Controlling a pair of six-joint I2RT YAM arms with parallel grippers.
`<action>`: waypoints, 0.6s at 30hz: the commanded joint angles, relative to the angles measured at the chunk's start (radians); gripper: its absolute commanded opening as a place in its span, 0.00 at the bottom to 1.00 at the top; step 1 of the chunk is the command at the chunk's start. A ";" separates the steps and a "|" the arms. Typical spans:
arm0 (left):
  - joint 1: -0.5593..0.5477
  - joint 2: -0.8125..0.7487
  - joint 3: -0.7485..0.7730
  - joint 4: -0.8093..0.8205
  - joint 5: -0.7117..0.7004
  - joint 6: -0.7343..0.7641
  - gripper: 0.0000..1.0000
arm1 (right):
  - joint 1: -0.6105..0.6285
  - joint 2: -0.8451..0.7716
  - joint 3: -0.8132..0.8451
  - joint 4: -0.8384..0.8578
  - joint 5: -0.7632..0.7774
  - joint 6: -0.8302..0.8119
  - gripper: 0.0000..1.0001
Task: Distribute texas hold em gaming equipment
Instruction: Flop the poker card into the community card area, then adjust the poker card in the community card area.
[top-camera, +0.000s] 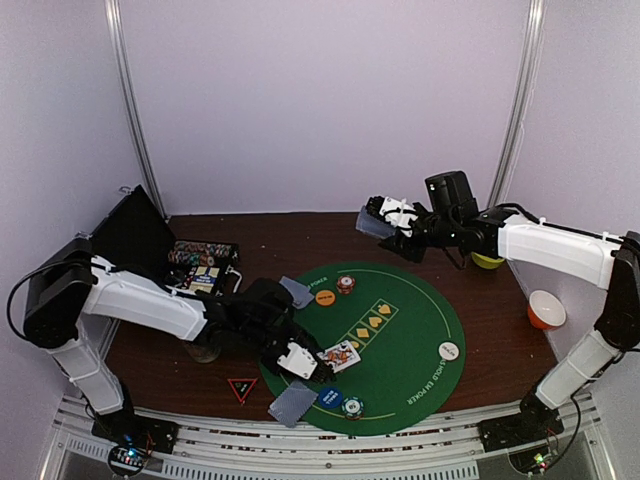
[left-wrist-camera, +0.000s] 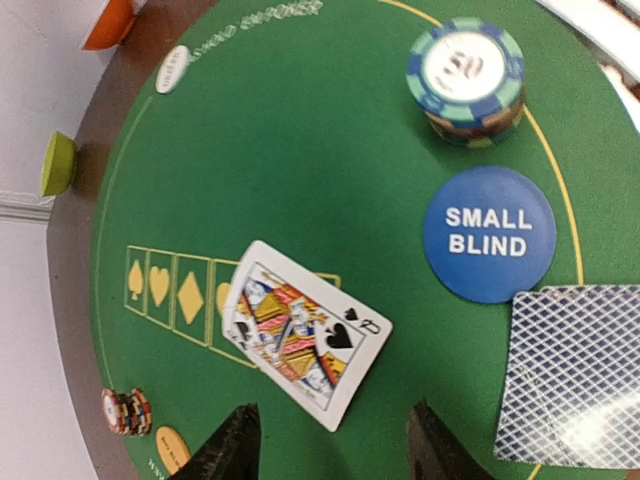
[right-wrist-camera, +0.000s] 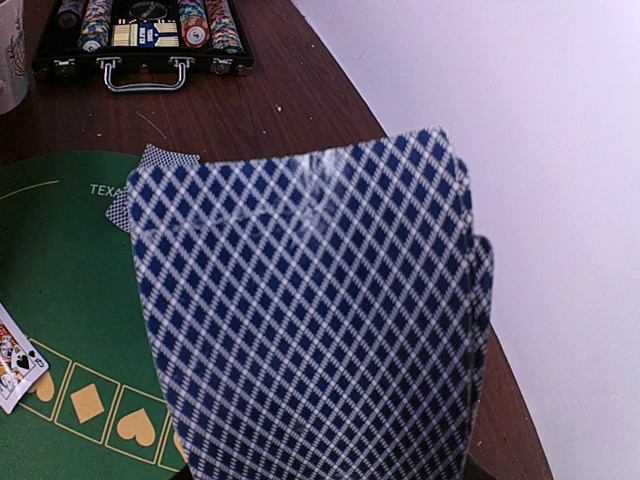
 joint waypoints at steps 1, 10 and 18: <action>0.002 -0.138 0.000 -0.010 0.004 -0.150 0.57 | -0.004 -0.021 -0.003 0.000 -0.009 0.006 0.47; 0.003 0.011 0.393 -0.268 -0.209 -1.116 0.62 | -0.004 -0.030 -0.001 -0.001 0.003 0.030 0.47; -0.007 0.101 0.390 -0.268 -0.125 -1.141 0.85 | -0.005 -0.021 0.008 -0.025 0.055 0.035 0.47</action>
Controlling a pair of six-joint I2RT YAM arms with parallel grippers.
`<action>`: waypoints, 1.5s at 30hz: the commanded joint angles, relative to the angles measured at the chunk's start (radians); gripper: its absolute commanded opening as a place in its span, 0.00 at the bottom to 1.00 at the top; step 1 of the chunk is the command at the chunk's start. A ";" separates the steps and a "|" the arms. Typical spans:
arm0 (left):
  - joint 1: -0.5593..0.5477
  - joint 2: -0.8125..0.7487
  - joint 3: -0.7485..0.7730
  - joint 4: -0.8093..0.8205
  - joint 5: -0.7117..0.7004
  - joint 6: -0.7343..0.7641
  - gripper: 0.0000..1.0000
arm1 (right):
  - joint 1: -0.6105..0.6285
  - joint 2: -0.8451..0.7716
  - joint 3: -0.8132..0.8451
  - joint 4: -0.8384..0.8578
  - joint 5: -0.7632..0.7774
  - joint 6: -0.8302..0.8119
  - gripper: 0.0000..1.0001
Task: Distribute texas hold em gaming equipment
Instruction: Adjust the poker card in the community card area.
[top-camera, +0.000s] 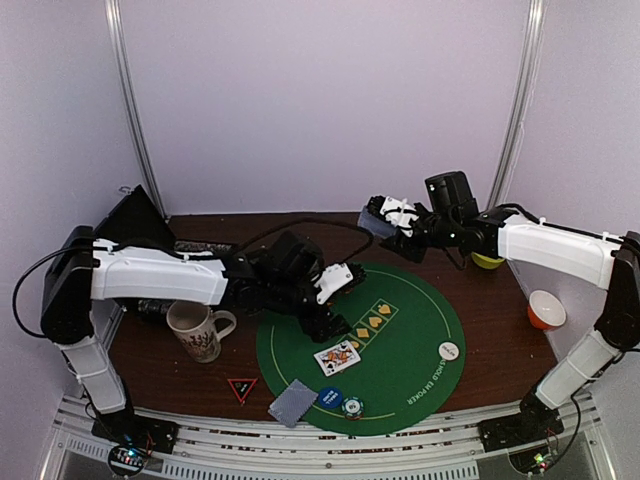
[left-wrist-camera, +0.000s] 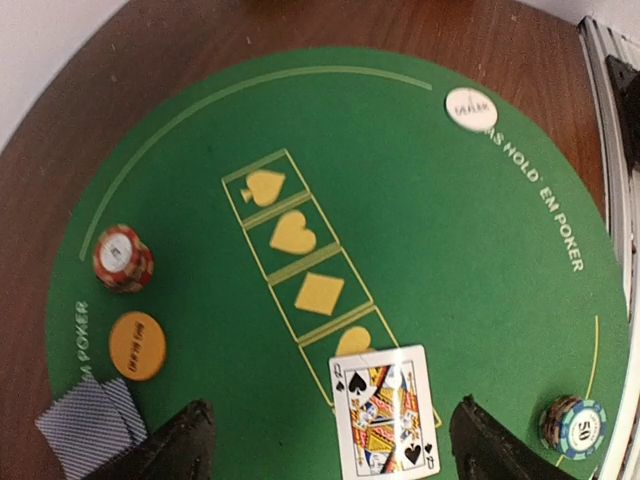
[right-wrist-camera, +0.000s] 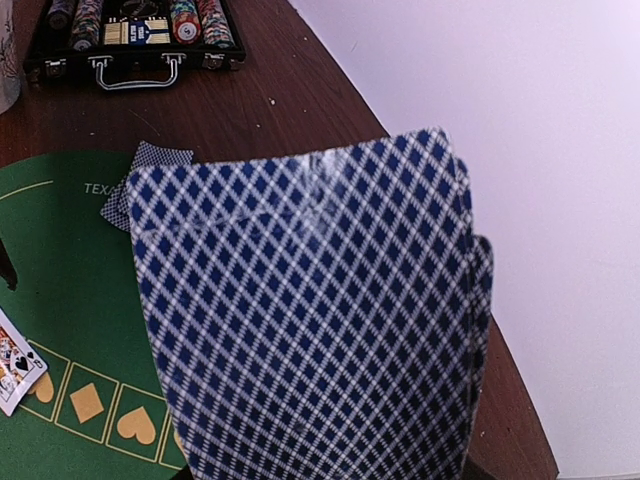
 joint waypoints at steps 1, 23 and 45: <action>-0.014 0.051 -0.001 -0.053 0.027 -0.066 0.85 | -0.007 -0.019 0.006 -0.020 0.042 0.013 0.47; -0.069 0.309 0.136 -0.239 0.049 0.007 0.71 | -0.018 0.001 0.008 -0.035 0.045 0.015 0.47; -0.066 0.225 0.018 -0.190 0.003 0.780 0.54 | -0.018 -0.027 -0.005 -0.047 0.062 0.008 0.47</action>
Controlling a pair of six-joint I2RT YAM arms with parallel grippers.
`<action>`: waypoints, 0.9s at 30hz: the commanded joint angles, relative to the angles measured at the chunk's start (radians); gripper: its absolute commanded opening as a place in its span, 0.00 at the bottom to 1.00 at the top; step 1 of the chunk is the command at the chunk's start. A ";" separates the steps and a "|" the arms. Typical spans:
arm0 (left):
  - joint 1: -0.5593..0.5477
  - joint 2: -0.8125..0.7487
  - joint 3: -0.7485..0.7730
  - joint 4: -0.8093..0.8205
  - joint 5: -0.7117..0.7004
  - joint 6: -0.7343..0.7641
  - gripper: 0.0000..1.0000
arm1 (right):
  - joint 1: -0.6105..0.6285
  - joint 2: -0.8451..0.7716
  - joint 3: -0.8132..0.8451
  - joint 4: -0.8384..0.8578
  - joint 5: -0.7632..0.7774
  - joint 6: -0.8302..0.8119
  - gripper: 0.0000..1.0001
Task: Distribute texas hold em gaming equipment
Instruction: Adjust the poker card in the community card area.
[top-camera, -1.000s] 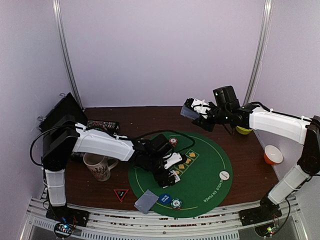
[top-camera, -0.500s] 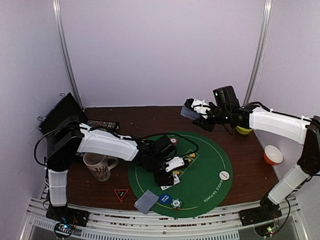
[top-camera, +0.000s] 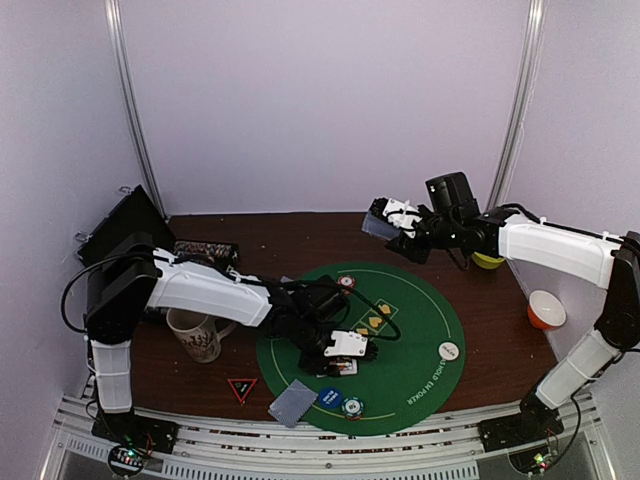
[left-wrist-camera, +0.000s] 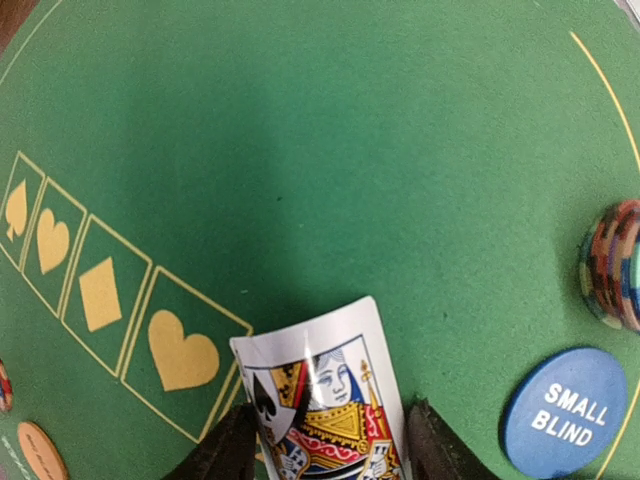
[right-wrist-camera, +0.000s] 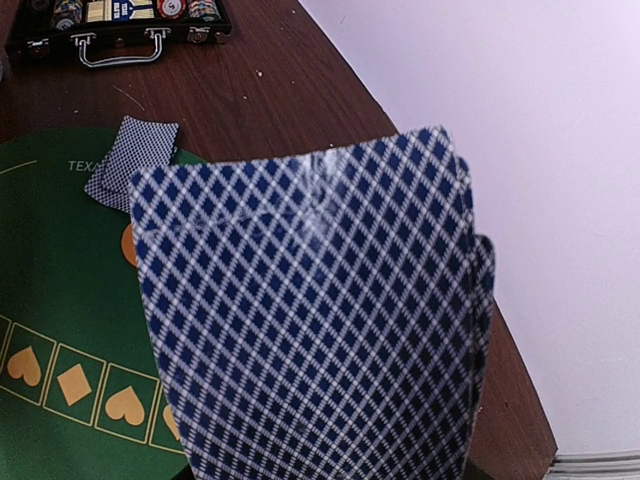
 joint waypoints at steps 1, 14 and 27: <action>0.003 -0.028 -0.052 -0.001 -0.061 0.271 0.53 | -0.006 -0.027 -0.004 -0.009 0.014 0.002 0.47; 0.102 -0.033 0.018 -0.183 0.173 0.567 0.54 | -0.006 -0.039 -0.012 -0.026 0.022 -0.005 0.47; 0.083 0.006 0.074 -0.200 0.235 0.642 0.54 | -0.006 -0.039 -0.012 -0.028 0.017 -0.008 0.47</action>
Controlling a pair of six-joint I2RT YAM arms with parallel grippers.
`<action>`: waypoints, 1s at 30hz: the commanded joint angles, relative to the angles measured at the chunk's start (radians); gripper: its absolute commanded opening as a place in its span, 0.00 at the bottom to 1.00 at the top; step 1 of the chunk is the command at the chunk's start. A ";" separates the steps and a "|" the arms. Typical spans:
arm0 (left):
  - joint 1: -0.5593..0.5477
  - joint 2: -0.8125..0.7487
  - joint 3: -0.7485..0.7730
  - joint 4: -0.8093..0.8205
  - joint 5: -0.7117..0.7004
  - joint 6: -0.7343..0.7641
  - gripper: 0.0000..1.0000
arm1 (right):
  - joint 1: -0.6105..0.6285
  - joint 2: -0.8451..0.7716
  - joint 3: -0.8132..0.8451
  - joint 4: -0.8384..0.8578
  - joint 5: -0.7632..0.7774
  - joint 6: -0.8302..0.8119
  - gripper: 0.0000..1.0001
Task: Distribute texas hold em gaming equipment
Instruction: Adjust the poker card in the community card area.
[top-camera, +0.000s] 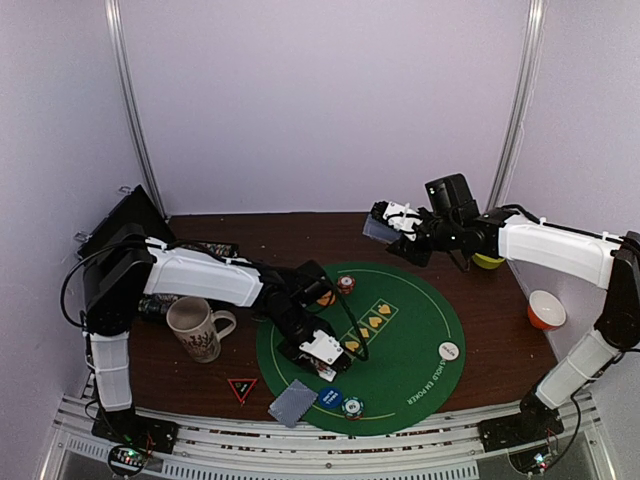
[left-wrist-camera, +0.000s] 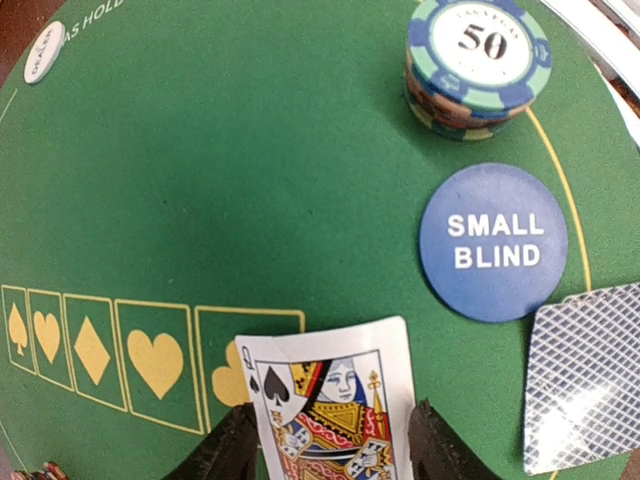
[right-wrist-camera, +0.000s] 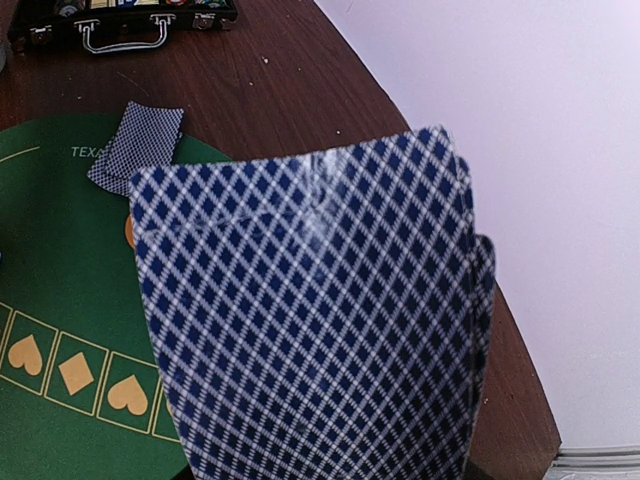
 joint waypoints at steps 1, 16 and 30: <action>-0.021 0.026 0.052 -0.020 0.034 0.041 0.54 | -0.006 -0.039 -0.007 -0.006 0.012 -0.006 0.47; -0.035 -0.166 -0.066 0.192 0.040 -0.177 0.56 | -0.006 -0.042 -0.004 -0.017 0.014 -0.020 0.47; -0.011 -0.188 -0.259 0.286 -0.498 -0.533 0.51 | -0.006 -0.037 -0.003 -0.007 0.005 -0.025 0.47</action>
